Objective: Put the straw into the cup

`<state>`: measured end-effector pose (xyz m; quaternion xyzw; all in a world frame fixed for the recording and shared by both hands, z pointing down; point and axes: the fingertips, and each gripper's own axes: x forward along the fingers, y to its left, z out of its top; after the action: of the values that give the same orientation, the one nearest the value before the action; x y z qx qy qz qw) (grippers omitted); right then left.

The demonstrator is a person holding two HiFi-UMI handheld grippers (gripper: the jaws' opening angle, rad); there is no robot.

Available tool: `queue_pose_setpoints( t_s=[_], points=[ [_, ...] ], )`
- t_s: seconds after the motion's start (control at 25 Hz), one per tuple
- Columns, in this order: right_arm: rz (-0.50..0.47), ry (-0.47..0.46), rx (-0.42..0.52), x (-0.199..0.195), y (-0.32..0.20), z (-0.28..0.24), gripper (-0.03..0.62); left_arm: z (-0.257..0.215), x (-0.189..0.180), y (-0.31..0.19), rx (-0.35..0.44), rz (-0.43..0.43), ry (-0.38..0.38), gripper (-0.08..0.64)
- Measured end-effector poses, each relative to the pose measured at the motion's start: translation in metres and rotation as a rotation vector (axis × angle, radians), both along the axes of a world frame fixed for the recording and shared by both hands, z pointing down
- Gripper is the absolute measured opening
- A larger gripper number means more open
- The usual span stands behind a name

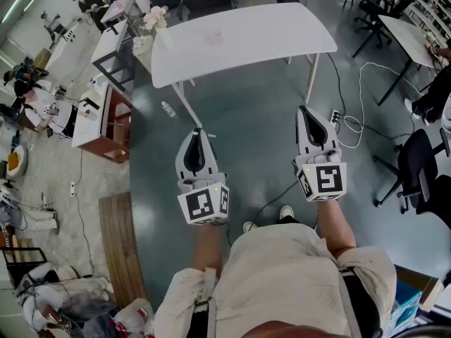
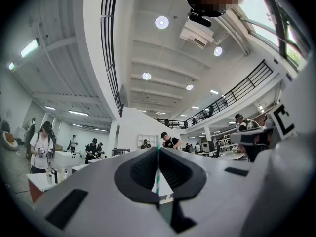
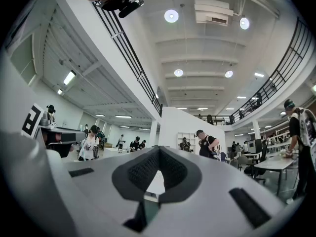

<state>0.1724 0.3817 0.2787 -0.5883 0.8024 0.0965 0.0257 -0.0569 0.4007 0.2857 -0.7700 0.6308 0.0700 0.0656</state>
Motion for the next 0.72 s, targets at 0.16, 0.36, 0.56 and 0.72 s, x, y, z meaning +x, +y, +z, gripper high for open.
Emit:
queue_pose_setpoints(
  t_s=[0.16, 0.36, 0.56, 0.72],
  points=[
    [0.001, 0.005, -0.003, -0.017, 0.007, 0.001, 0.002, 0.004, -0.014, 0.006, -0.004, 0.006, 0.003, 0.014],
    [0.015, 0.006, -0.001, -0.036, 0.021, 0.007, 0.002, 0.011, -0.032, 0.018, -0.005, 0.017, -0.012, 0.014],
    [0.024, -0.014, -0.009, -0.047, 0.035, 0.010, 0.002, 0.017, -0.044, 0.029, -0.010, 0.025, -0.002, 0.014],
    [0.022, -0.013, -0.015, -0.051, 0.034, 0.012, 0.002, 0.021, -0.048, 0.031, -0.020, 0.019, 0.011, 0.014]
  ],
)
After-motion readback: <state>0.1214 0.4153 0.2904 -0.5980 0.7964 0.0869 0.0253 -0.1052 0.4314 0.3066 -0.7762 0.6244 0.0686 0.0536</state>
